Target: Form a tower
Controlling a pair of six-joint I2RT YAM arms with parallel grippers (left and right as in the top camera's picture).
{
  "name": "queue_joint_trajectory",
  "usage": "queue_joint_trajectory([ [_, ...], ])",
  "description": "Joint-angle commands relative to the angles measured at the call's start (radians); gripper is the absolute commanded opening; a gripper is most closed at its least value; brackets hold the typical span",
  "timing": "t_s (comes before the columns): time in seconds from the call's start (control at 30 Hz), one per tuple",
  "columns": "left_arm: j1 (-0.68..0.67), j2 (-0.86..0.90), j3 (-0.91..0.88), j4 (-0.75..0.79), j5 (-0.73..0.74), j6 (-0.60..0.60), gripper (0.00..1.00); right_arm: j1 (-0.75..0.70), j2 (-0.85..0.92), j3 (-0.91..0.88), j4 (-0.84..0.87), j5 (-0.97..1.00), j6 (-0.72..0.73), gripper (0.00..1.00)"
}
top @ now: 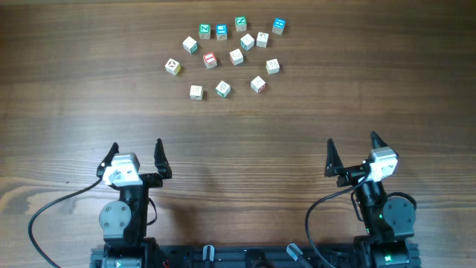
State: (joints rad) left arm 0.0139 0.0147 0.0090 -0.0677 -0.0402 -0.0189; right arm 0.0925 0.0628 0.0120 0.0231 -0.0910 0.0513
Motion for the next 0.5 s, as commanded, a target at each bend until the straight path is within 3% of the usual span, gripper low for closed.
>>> queue_joint_trajectory([
  [0.0,0.006,-0.005,-0.003,0.000,-0.013,0.019,1.00,-0.006,0.006,0.095,-0.003,-0.023,0.122,1.00],
  [0.23,0.006,-0.005,-0.003,0.000,-0.013,0.019,1.00,-0.006,0.126,0.449,-0.188,-0.024,0.130,1.00],
  [0.47,0.006,-0.005,-0.003,0.000,-0.013,0.019,1.00,-0.006,0.537,0.963,-0.533,-0.135,0.067,1.00],
])
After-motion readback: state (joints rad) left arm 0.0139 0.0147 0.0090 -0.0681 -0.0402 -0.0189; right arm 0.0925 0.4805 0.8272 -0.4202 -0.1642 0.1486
